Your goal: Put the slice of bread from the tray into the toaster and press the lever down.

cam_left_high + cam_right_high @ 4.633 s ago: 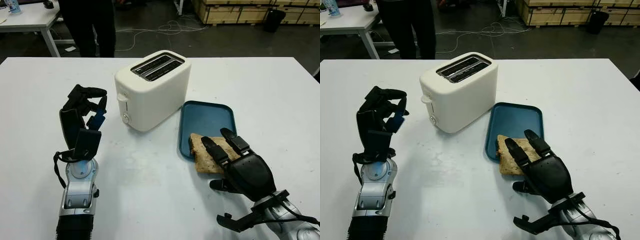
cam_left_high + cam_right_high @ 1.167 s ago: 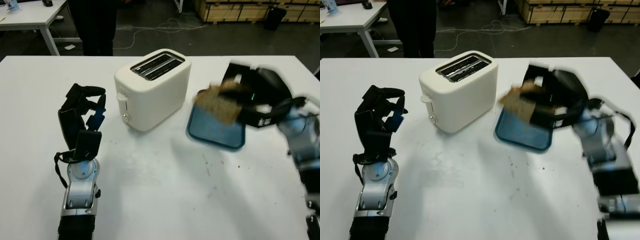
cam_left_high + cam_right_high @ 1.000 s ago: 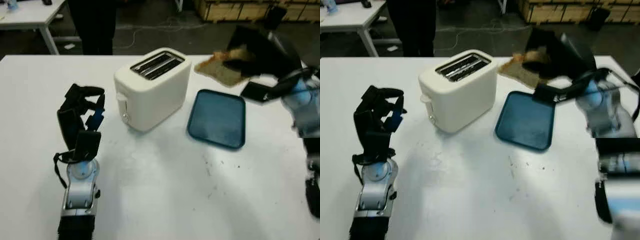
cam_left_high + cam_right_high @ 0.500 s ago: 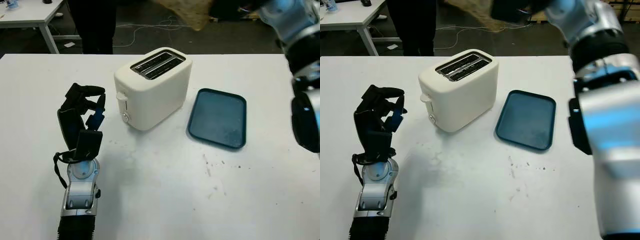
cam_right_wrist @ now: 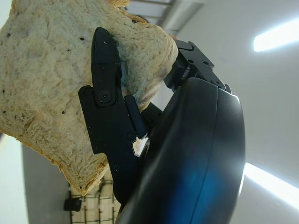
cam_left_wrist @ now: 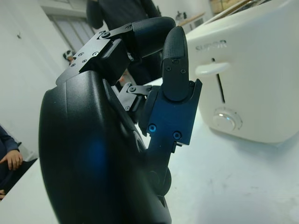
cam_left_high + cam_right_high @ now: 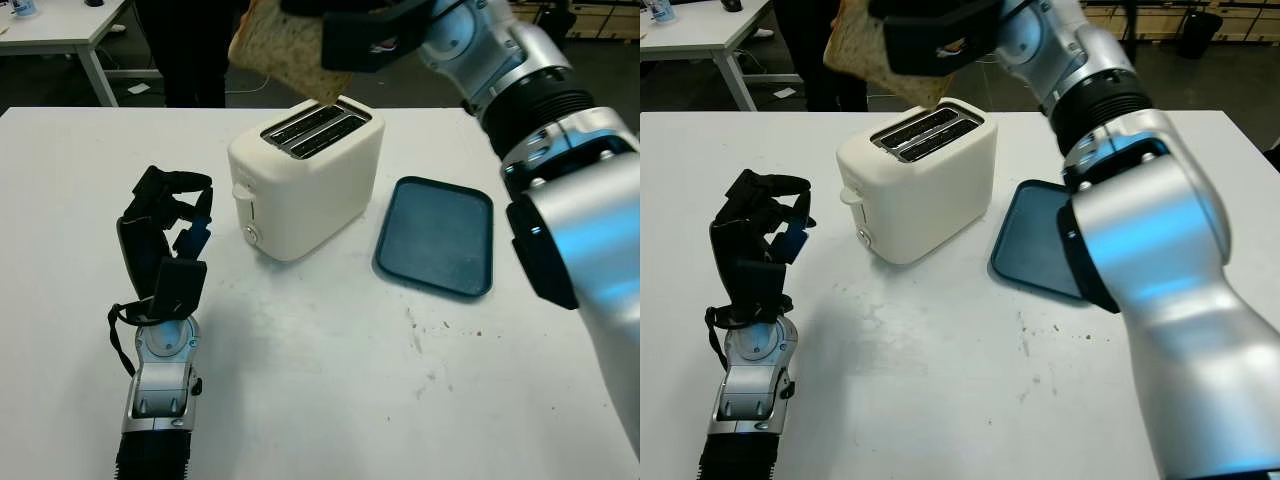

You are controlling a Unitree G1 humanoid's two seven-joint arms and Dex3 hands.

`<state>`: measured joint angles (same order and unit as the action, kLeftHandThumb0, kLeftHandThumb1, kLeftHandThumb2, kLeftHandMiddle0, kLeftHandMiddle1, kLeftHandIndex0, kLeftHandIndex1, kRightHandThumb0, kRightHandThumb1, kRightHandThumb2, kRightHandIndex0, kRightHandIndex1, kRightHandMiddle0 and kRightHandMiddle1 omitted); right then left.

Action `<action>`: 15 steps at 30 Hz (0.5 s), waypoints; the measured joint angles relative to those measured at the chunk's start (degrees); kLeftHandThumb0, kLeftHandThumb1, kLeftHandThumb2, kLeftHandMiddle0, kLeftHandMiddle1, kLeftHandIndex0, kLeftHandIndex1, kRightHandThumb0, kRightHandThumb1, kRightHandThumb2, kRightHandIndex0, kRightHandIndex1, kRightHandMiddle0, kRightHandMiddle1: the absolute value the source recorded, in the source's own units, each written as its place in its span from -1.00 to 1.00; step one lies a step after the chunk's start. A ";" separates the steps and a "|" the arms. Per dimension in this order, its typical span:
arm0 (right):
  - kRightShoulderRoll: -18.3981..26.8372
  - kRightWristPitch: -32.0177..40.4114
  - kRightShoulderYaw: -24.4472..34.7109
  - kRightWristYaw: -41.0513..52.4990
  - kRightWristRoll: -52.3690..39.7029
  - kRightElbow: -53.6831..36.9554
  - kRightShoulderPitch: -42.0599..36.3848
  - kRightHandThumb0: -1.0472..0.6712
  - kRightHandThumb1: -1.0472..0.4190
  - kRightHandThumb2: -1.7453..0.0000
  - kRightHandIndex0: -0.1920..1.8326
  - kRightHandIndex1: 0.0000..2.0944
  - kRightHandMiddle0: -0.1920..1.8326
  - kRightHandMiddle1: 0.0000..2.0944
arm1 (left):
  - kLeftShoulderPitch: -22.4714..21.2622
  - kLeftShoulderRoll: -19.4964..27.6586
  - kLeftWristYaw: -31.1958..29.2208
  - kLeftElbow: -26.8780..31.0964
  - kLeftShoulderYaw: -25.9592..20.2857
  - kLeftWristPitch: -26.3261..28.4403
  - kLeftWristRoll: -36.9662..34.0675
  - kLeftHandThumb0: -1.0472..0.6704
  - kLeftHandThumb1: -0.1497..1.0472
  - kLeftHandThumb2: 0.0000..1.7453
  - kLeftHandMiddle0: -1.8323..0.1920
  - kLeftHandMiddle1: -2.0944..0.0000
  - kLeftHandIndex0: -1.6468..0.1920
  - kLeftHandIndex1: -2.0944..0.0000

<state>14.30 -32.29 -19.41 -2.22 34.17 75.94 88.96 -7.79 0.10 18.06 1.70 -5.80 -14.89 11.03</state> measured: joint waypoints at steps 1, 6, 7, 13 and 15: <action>-0.04 0.01 -0.78 -0.58 0.40 0.12 -0.59 -0.36 -0.83 0.50 0.22 0.67 0.04 0.61 | 0.00 0.00 0.00 0.21 0.00 0.00 0.00 -0.32 0.79 -0.73 0.13 -0.56 0.11 -0.18; -0.06 0.00 -3.52 -1.89 2.34 0.55 -3.96 -0.35 -0.83 0.50 0.32 0.67 0.06 0.67 | -0.01 0.00 -0.01 0.32 0.02 0.00 0.00 -0.31 0.79 -0.73 0.13 -0.56 0.11 -0.18; -0.07 0.00 -3.86 -1.91 2.57 0.61 -4.43 -0.36 -0.83 0.49 0.32 0.67 0.07 0.67 | -0.01 0.00 -0.01 0.32 0.01 0.01 0.00 -0.32 0.79 -0.73 0.13 -0.56 0.11 -0.18; -0.08 0.30 -5.14 -1.87 2.93 0.89 -5.28 -0.37 -0.83 0.46 0.34 0.67 0.08 0.67 | -0.01 0.00 -0.01 0.33 0.09 0.01 0.04 -0.31 0.79 -0.73 0.14 -0.55 0.11 -0.18; -0.07 0.41 -5.49 -1.93 2.99 0.90 -5.81 -0.38 -0.83 0.46 0.32 0.67 0.06 0.67 | -0.01 0.00 -0.01 0.33 0.11 0.01 0.04 -0.29 0.79 -0.73 0.14 -0.55 0.11 -0.18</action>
<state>14.23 -31.87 -24.90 -4.15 37.16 76.84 83.15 -7.80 0.10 18.05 2.02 -5.69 -14.88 11.07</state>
